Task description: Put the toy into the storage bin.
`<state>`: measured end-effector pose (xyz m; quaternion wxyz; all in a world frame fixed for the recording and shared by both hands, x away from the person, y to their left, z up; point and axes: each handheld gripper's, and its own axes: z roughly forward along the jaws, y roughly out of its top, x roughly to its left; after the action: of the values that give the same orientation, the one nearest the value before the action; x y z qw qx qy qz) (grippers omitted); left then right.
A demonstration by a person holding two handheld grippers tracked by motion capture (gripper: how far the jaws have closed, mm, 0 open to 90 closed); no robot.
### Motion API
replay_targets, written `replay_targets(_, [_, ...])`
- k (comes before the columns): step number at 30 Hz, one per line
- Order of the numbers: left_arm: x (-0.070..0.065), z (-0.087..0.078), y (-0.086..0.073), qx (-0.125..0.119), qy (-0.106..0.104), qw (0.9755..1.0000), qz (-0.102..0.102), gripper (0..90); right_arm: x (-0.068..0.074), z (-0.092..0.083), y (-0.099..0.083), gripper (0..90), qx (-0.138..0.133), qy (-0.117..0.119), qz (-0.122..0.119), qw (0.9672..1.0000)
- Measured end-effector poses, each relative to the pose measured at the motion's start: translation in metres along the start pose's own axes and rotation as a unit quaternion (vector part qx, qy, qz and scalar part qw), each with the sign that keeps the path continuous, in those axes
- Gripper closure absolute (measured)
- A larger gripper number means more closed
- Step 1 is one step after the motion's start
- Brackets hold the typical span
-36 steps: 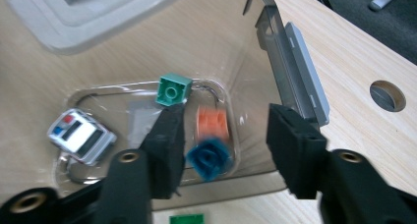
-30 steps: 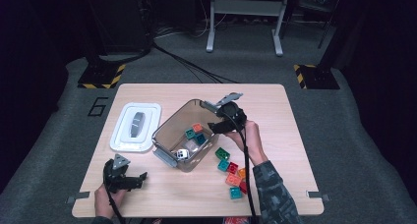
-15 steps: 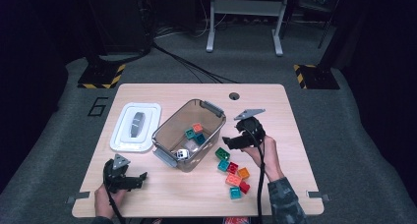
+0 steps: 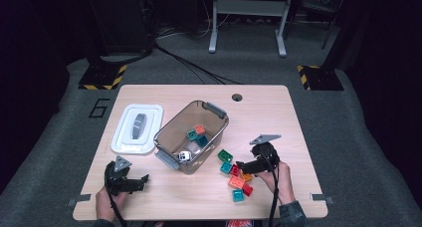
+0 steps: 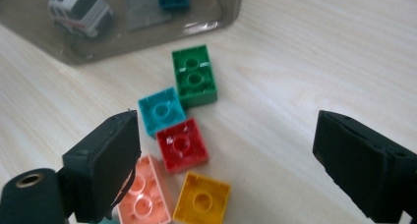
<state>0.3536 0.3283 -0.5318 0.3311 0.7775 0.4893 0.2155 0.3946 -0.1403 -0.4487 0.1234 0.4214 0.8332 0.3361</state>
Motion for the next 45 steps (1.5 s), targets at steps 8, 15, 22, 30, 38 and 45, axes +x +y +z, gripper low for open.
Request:
replay_targets(8, [0.0,0.0,0.0,0.002,-0.001,1.0,0.0,2.8,0.004,0.001,-0.029,0.2,0.024,0.004,0.008,0.9997])
replay_targets(15, [0.0,0.0,0.0,0.002,-0.001,1.0,0.0,2.8,0.011,0.001,-0.051,0.0,0.03,0.008,0.011,0.9995])
replay_targets(22, [0.0,0.0,0.0,0.002,0.0,1.0,0.0,2.8,0.021,-0.004,-0.07,21.0,0.007,0.006,0.017,0.9998])
replay_targets(30, [0.0,0.0,0.0,0.002,0.0,1.0,0.0,2.8,0.027,-0.009,-0.075,49.3,0.011,0.013,0.0,0.9999])
replay_targets(38, [0.0,0.0,0.0,0.002,0.0,1.0,-0.001,2.9,0.034,-0.003,-0.075,66.8,0.033,0.001,-0.003,0.9995])
replay_targets(45, [0.0,0.0,0.0,0.002,0.0,1.0,-0.001,2.9,0.033,-0.005,-0.073,67.6,0.037,-0.013,-0.004,0.9992])
